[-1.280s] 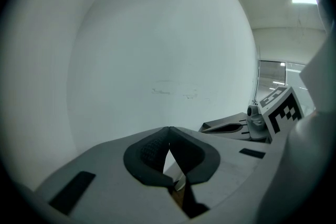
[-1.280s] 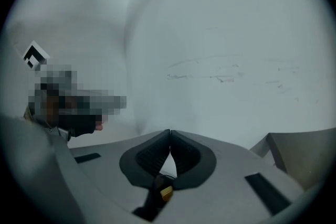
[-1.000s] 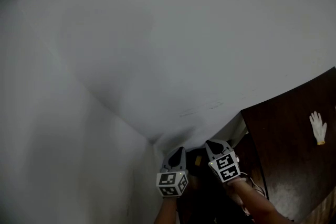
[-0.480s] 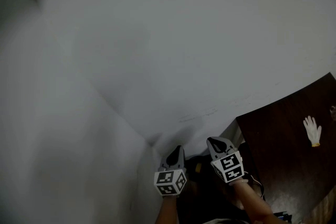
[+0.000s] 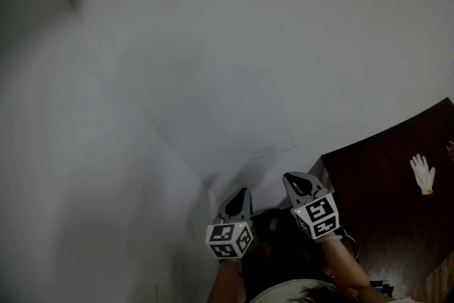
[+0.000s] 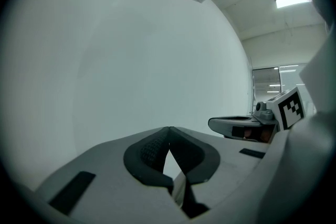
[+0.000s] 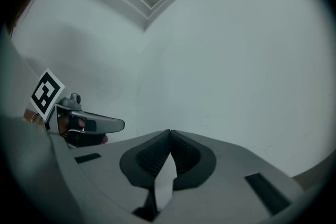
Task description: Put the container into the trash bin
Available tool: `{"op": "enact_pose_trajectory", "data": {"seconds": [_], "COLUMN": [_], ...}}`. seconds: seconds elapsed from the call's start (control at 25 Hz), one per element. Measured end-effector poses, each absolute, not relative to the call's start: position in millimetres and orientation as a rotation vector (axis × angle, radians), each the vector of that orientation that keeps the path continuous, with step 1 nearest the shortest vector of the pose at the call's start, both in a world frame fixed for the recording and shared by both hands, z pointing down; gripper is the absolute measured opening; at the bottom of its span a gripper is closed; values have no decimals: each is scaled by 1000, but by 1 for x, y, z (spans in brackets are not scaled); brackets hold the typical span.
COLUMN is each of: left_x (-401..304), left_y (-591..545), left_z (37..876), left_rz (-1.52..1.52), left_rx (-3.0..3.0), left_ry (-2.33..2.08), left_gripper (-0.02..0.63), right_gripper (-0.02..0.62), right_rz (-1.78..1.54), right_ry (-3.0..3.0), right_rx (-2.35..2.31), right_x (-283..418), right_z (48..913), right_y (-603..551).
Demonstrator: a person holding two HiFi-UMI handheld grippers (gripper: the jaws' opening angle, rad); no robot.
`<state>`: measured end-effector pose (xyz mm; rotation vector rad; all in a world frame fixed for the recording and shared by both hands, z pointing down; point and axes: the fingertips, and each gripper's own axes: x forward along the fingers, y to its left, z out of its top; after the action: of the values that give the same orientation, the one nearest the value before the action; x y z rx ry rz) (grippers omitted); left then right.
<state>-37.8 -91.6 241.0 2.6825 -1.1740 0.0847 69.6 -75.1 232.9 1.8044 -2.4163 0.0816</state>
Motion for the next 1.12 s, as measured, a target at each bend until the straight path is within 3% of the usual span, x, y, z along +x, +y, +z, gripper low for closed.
{"op": "enact_pose_trajectory", "data": {"seconds": [0.64,1.12], "left_x": [-36,-45], "left_y": [-56,-46], "left_z": [153,138], "left_rz": [-10,-55], "left_rx": [2806,2816], "left_ry": [-1174,-1169], "left_gripper": [20,20], "right_gripper": [6,6], "right_rz": [-71,-121], "right_ry": [-2488,-2501], "right_rx": [1787,1785], "right_x": [64,58], "right_z": [160,141], "right_y": [-42,-30]}}
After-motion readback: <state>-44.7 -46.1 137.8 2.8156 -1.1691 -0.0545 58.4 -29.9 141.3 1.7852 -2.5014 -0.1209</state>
